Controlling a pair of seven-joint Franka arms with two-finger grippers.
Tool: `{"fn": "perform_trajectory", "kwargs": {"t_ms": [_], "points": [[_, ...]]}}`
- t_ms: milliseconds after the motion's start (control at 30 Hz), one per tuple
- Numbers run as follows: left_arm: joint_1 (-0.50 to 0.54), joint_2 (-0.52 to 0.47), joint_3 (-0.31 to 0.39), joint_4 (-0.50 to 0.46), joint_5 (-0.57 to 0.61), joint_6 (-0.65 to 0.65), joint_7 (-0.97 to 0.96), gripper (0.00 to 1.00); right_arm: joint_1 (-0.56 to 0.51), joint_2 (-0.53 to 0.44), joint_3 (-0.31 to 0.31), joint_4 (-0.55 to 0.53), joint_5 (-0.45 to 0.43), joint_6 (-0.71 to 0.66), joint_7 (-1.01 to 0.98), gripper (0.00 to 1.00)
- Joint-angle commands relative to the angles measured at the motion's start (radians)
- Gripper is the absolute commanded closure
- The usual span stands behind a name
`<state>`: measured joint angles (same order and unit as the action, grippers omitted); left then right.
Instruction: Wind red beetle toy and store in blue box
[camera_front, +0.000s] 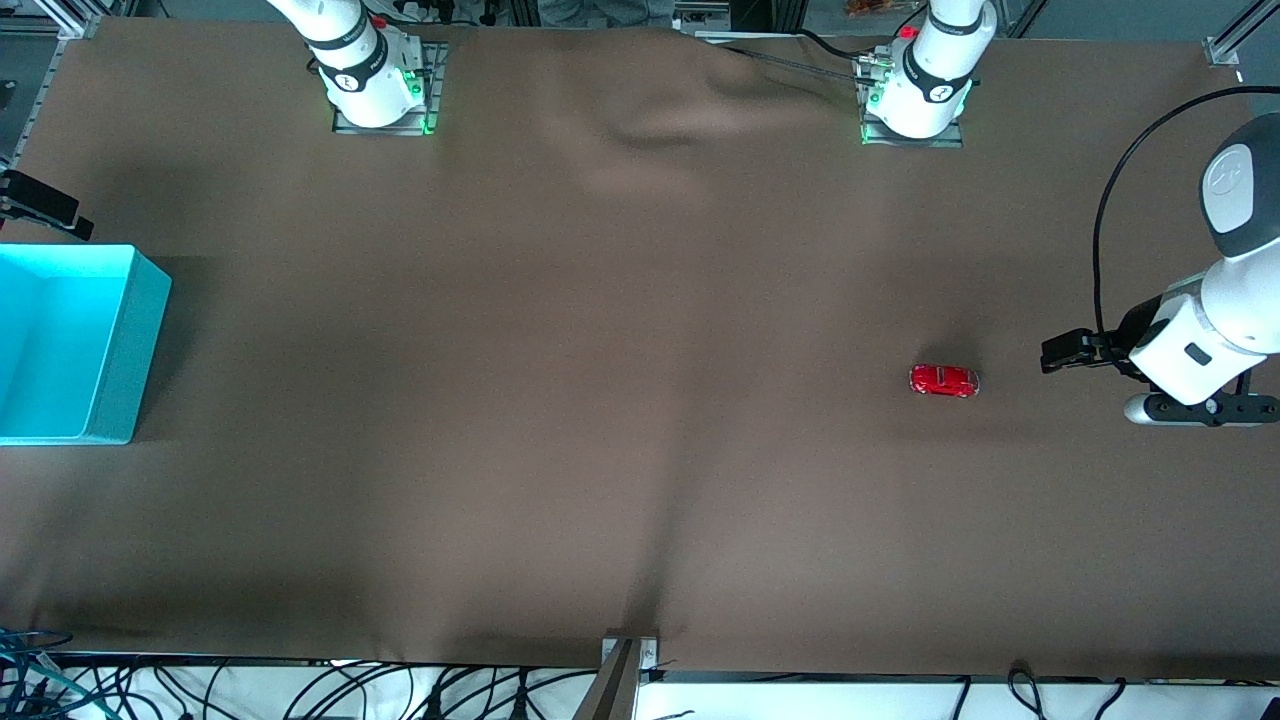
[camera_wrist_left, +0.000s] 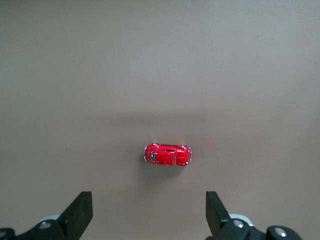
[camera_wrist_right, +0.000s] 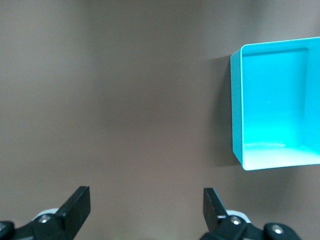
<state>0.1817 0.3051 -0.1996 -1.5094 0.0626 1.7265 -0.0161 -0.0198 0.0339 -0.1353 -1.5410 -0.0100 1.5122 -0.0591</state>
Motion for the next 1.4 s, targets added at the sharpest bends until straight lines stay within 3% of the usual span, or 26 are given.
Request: {"fn": "perform_trajectory", "kwargs": {"t_ms": [0,700,1368], "points": [[0.009,-0.032,-0.003,-0.005,-0.02,-0.033,0.045,0.0,-0.006,-0.002,-0.003,0.015,0.012,-0.007,-0.019,0.0],[0.009,-0.049,-0.001,-0.026,-0.029,-0.044,-0.01,0.0,-0.008,0.004,-0.003,0.018,0.015,-0.007,-0.022,0.0],[0.03,-0.04,0.003,-0.067,-0.056,-0.016,-0.271,0.0,-0.014,0.004,-0.004,0.018,0.015,-0.007,-0.024,0.0]]}}
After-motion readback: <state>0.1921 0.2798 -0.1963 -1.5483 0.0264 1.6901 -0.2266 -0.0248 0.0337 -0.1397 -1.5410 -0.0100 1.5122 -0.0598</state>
